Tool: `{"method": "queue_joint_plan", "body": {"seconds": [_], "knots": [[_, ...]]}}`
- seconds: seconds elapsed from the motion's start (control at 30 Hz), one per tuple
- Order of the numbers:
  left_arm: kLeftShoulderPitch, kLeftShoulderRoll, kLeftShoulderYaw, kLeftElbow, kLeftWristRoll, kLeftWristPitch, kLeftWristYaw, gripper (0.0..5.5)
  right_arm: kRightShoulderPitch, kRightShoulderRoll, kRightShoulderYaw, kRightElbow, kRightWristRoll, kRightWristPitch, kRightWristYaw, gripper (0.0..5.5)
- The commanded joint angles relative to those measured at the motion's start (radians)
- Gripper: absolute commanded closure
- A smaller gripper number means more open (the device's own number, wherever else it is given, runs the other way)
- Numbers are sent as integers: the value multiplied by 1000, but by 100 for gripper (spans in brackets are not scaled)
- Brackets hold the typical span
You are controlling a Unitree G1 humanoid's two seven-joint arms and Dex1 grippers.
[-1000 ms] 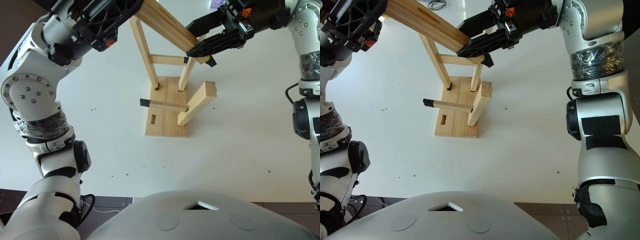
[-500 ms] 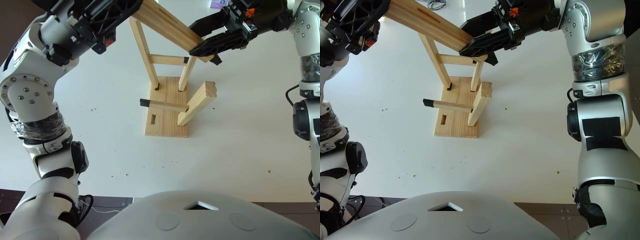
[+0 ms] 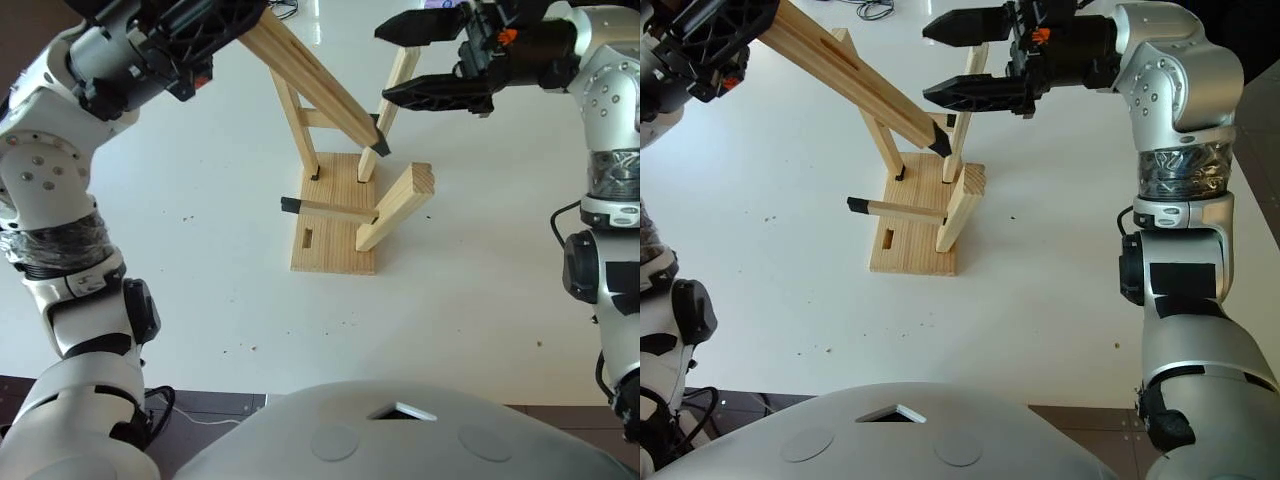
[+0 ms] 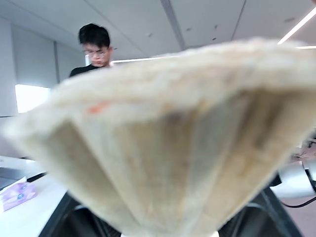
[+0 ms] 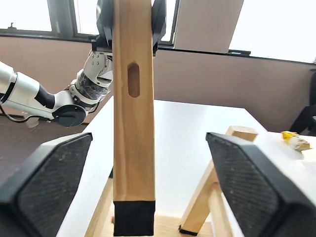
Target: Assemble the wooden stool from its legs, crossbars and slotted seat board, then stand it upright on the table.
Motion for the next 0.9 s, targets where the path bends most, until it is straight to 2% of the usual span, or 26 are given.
{"method": "queue_joint_plan", "body": {"seconds": [0.03,0.23,0.33,0.47,0.73,0.9], "knots": [[-91,94,-22,138,105,-28,-107,346,67,33,-109,-99,55,4,-149,47],[-122,219,-108,254,257,-39,-314,346,247,75,-289,-361,178,34,-418,45],[-71,251,-104,210,264,-16,-362,346,312,80,-336,-445,213,37,-510,45],[22,249,-60,107,240,3,-342,346,368,60,-379,-475,241,42,-588,45],[371,204,98,-203,183,3,-233,346,340,-36,-364,-341,231,52,-578,45],[481,186,118,-269,194,-32,-209,346,306,-86,-340,-257,214,40,-540,45]]}}
